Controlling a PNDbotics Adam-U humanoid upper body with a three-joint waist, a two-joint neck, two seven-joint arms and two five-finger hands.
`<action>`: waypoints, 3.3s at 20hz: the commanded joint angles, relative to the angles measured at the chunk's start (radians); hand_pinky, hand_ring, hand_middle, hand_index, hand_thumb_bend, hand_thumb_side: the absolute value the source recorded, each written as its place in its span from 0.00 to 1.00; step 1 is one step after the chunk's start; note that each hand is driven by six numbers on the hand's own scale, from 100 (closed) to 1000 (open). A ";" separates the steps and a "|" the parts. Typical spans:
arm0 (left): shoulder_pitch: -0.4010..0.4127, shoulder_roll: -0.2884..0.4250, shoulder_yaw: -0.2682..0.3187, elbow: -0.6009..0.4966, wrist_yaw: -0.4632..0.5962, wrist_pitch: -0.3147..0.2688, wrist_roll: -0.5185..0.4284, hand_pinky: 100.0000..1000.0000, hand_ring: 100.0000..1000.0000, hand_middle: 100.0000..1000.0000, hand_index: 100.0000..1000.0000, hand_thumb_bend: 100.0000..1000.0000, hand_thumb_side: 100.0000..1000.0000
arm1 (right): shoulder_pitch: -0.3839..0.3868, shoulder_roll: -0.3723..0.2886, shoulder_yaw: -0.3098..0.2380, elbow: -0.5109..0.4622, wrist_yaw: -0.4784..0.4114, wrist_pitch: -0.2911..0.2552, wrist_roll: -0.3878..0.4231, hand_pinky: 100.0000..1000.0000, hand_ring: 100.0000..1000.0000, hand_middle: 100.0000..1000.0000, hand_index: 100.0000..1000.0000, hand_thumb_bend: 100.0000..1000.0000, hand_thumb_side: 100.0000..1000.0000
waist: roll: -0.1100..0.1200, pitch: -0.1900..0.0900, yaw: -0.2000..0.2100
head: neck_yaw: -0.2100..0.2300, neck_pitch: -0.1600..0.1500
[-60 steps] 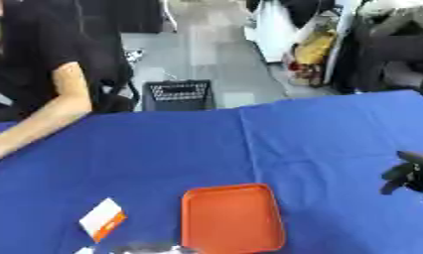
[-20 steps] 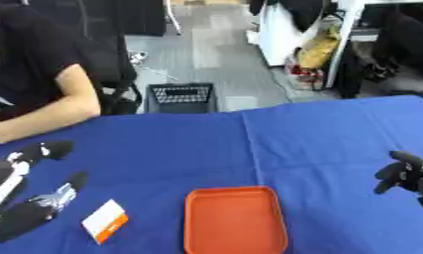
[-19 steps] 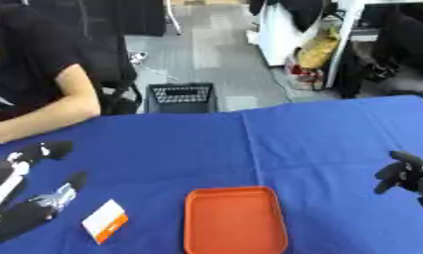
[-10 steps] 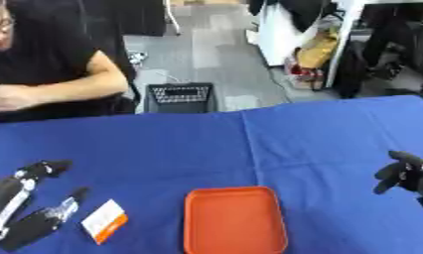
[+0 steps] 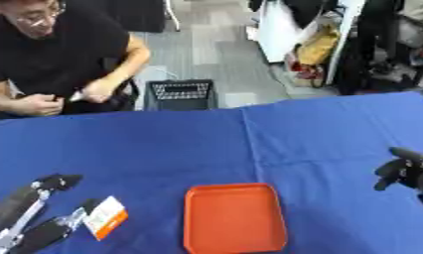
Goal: Pick up objects on the table and place them in the box.
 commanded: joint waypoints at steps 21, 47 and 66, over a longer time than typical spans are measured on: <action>-0.041 -0.009 -0.015 0.016 -0.037 0.003 -0.054 0.90 0.76 0.71 0.90 0.80 0.77 | 0.001 -0.017 -0.002 -0.003 0.006 -0.009 0.010 0.53 0.52 0.62 0.93 0.00 0.93 | -0.001 -0.010 0.005 | 0.067 0.172; -0.058 -0.015 -0.050 0.003 -0.201 0.022 -0.106 0.86 0.74 0.64 0.87 0.81 0.75 | 0.001 -0.017 -0.002 -0.006 0.007 -0.009 0.010 0.53 0.52 0.62 0.93 0.00 0.93 | 0.000 -0.011 0.001 | 0.065 0.173; -0.053 -0.033 -0.060 0.025 -0.251 0.039 -0.113 0.84 0.73 0.59 0.85 0.64 0.64 | 0.001 -0.017 -0.003 -0.007 0.009 -0.008 0.009 0.53 0.52 0.62 0.93 0.00 0.93 | 0.000 -0.011 0.001 | 0.061 0.174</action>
